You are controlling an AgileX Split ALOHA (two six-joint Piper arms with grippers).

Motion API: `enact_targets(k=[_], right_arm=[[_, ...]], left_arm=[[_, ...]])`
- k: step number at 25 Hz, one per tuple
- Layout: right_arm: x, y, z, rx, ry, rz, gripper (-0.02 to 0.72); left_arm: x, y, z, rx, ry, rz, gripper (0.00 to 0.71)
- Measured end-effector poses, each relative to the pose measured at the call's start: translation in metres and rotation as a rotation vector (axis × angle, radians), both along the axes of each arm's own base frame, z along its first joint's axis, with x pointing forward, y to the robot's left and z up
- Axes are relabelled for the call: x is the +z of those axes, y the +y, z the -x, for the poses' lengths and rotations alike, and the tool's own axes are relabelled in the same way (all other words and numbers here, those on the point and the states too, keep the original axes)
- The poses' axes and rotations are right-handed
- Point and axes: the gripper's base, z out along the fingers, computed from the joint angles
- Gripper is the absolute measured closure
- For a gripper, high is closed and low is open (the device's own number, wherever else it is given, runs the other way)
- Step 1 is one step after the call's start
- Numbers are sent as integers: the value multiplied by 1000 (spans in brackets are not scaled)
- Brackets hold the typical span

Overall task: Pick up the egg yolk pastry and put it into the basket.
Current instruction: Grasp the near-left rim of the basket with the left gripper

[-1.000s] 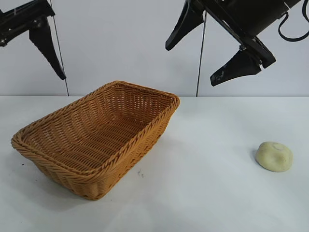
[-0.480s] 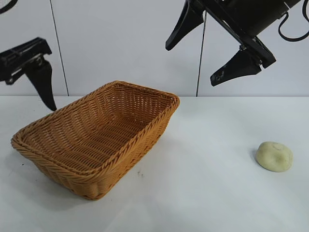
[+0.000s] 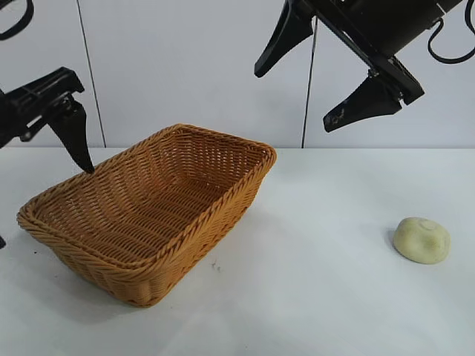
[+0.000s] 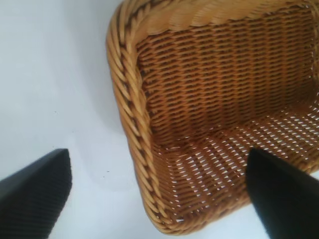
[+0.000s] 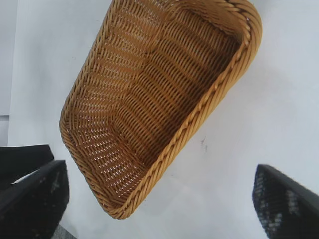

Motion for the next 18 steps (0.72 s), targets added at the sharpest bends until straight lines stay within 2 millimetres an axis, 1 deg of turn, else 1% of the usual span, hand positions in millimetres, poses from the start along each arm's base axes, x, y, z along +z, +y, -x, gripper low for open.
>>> enact_targets(k=[3, 9, 11, 14, 18], right_arm=[[0, 0, 0, 1, 0, 2, 10], [0, 0, 0, 1, -1, 3, 10], [0, 0, 0, 1, -1, 3, 10], [0, 0, 0, 1, -1, 3, 10], [0, 0, 0, 1, -1, 3, 10]], left_arm=[[-15, -4, -8, 0, 11, 2, 17], [-50, -9, -17, 19, 87, -11, 17], [-59, -10, -20, 31, 91, -6, 17], [-62, -12, -24, 41, 61, 6, 20], [-61, -13, -28, 46, 19, 19, 49]])
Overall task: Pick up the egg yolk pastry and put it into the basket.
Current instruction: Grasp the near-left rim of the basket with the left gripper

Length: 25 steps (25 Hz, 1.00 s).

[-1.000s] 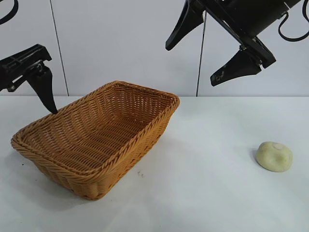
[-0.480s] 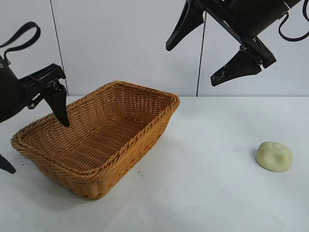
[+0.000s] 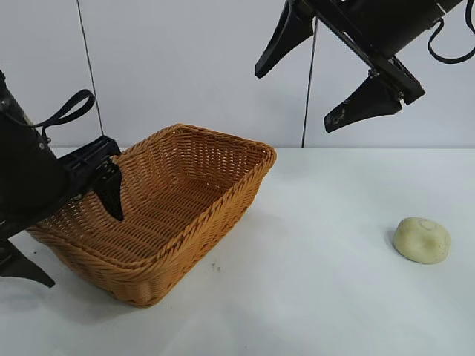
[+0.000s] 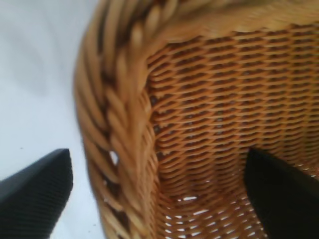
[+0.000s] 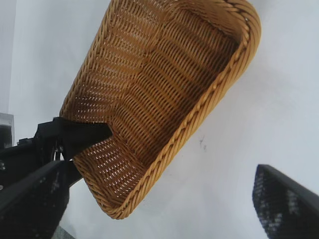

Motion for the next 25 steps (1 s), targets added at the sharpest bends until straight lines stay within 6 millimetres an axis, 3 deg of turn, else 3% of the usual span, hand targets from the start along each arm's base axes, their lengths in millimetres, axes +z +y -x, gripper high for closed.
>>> enact_targets(k=[8, 12, 15, 21, 25], right_arm=[[0, 0, 0, 0, 0, 0, 10], [0, 0, 0, 1, -1, 3, 10], [0, 0, 0, 1, -1, 4, 10], [0, 0, 0, 2, -1, 5, 10], [0, -1, 0, 3, -2, 9, 10]], left_arm=[[-12, 0, -1, -15, 29, -28, 59], [-17, 1, 2, -8, 68, -32, 115], [-17, 1, 2, -8, 75, -32, 216], [-17, 0, 3, 16, 95, -22, 587], [-12, -1, -1, -9, 100, -27, 603]])
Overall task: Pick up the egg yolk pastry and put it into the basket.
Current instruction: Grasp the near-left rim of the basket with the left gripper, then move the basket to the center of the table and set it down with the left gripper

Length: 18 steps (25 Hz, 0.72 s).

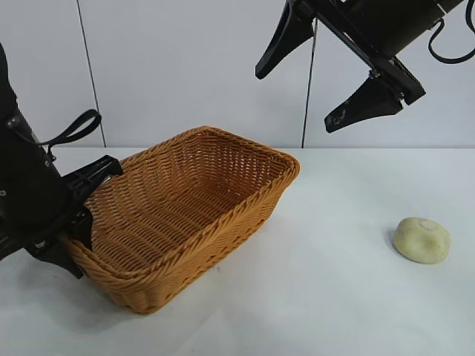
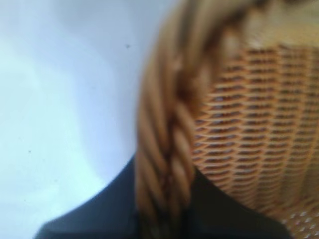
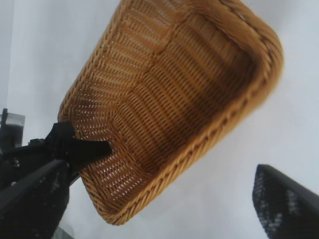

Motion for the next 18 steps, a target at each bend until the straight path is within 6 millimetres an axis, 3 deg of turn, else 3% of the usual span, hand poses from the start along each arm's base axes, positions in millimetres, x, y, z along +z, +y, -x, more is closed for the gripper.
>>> enact_targets(k=[8, 13, 18], right_arm=[[0, 0, 0, 3, -1, 6, 10], [0, 0, 0, 4, -1, 8, 10], [0, 0, 0, 5, 1, 8, 10]], left_arm=[[39, 17, -41, -141, -49, 50, 603], [43, 31, -56, -266, -41, 50, 603], [48, 26, -66, -461, -41, 39, 603]])
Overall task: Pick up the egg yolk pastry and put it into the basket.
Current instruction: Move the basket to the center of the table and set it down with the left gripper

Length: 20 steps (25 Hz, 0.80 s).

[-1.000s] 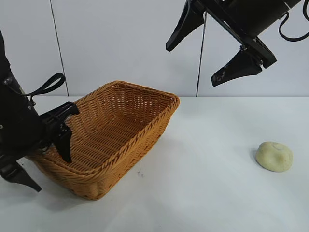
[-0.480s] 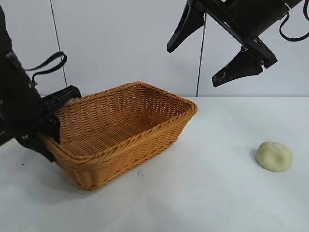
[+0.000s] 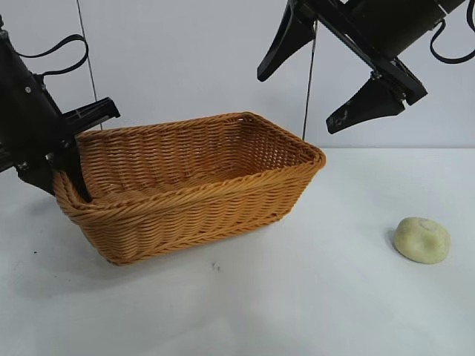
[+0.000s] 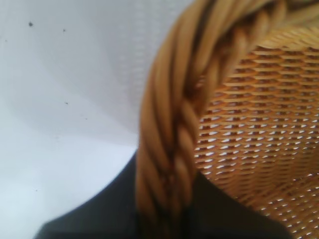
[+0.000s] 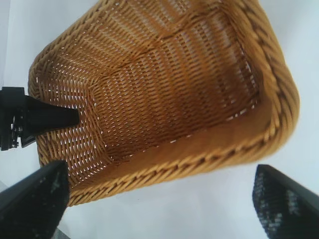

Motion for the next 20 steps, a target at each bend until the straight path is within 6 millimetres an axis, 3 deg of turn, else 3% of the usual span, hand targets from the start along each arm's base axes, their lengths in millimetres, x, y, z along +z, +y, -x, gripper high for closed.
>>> enact_targets(k=[7, 15, 20], right_arm=[[0, 0, 0, 0, 0, 0, 10], [0, 0, 0, 0, 0, 0, 10], [0, 0, 0, 0, 1, 0, 10]], left_arm=[[4, -7, -11, -177, -5, -3, 603], [-15, -35, -11, -326, 17, 55, 603], [-35, -37, -19, -333, 25, 46, 603]])
